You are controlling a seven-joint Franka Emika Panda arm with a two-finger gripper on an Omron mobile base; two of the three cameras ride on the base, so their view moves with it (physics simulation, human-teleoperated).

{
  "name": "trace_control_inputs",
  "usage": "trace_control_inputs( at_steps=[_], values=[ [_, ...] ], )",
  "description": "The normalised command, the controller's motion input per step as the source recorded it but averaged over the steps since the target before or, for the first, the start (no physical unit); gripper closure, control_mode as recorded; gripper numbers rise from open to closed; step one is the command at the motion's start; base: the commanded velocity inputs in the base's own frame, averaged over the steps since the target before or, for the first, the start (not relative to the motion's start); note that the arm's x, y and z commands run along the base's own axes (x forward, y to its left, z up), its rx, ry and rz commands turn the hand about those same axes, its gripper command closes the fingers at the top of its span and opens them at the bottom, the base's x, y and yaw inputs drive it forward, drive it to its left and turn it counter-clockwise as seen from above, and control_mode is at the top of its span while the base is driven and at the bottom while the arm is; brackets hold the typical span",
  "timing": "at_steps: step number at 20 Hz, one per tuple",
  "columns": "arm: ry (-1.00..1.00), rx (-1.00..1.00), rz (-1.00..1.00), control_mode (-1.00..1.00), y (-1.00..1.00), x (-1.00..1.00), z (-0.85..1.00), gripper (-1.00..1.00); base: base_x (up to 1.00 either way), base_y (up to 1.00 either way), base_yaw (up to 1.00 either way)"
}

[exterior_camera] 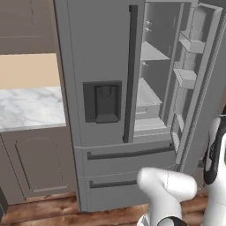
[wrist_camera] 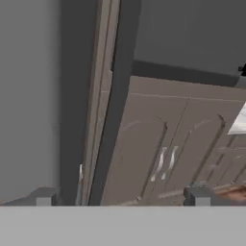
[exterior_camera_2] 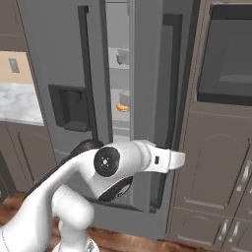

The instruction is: Take the cake and donut from the fridge and place them on the empty tray on the dining counter.

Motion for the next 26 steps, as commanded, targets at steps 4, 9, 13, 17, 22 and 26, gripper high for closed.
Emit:
trace_control_inputs(
  at_steps=[4,9,13,17,22,26],
  values=[
    [0.1,-0.29,-0.08,-1.0,1.0,-0.23,0.52,-1.0,0.0,0.0,0.0],
    [0.11,-0.32,0.0,-1.0,1.0,0.0,0.03,-1.0,0.0,0.0,0.0],
    [0.01,-0.42,0.01,-1.0,1.0,-0.16,0.35,-1.0,0.0,0.0,0.0],
    [0.19,-0.46,0.01,-1.0,1.0,0.11,0.19,-1.0,0.0,0.0,0.0],
    [0.56,-0.33,-0.02,-1.0,0.62,0.97,0.0,-1.0,0.0,0.0,0.0],
    [0.5,-0.25,-0.25,-1.0,0.0,1.0,-0.03,-1.0,0.0,0.0,0.0]
  ],
)
